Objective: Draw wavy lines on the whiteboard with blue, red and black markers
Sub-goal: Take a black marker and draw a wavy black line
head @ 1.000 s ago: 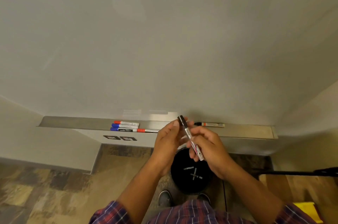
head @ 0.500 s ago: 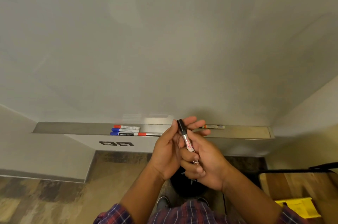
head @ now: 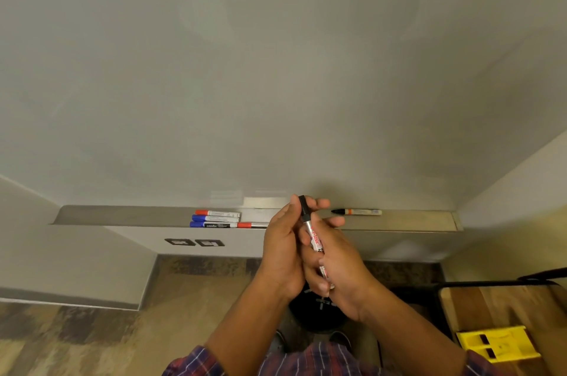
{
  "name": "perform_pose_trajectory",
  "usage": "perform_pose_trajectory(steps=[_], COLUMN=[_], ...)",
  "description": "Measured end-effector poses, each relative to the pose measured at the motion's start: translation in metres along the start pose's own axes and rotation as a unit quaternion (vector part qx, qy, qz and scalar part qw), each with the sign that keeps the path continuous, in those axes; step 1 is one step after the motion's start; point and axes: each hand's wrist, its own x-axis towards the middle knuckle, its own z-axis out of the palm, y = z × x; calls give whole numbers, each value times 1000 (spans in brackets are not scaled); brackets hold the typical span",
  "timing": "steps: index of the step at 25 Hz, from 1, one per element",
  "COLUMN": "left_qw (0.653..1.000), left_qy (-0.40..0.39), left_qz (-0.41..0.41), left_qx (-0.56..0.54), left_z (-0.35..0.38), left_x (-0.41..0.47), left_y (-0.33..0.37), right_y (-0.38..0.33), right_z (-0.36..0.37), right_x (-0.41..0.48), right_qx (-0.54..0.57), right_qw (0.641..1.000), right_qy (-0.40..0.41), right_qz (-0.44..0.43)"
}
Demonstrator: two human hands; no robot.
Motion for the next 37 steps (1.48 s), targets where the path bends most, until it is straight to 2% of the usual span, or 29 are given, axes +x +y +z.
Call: perform_pose_trajectory(steps=[4,10,14,17,21,27,30,33,35,37], left_qw=[998,991,980,973,981,978,970,946,918,863], left_qy=[56,118,168,170,154,184,221,238,210,178], left_qz=[24,44,99,143,117,90,94,123,151,161], left_qx=[31,42,46,61,11,-36,36,182,302,444], left_z=[4,1,1,2,0,-18,-37,-66,-85,-102], left_x=[-5,-4,0,3,3,12,24,42,58,78], left_y=[-2,-5,-6,-4,0,-7,-16,-28,-36,-44], right_y=[-1,-1,0,5,7,14,17,16,15,14], right_z=[7,16,23,25,21,10,4,-2,-7,-12], right_x=[-2,-1,1,1,2,0,3,5,7,8], right_qx=[-61,-97,-110,-151,-144,-140,-145,-139,-130,-121], right_qw=[998,995,992,983,984,988,987,987,987,987], right_qy=[33,31,35,68,65,33,41,54,66,76], right_qz=[-7,-22,-46,-85,-79,-64,-58,-63,-68,-69])
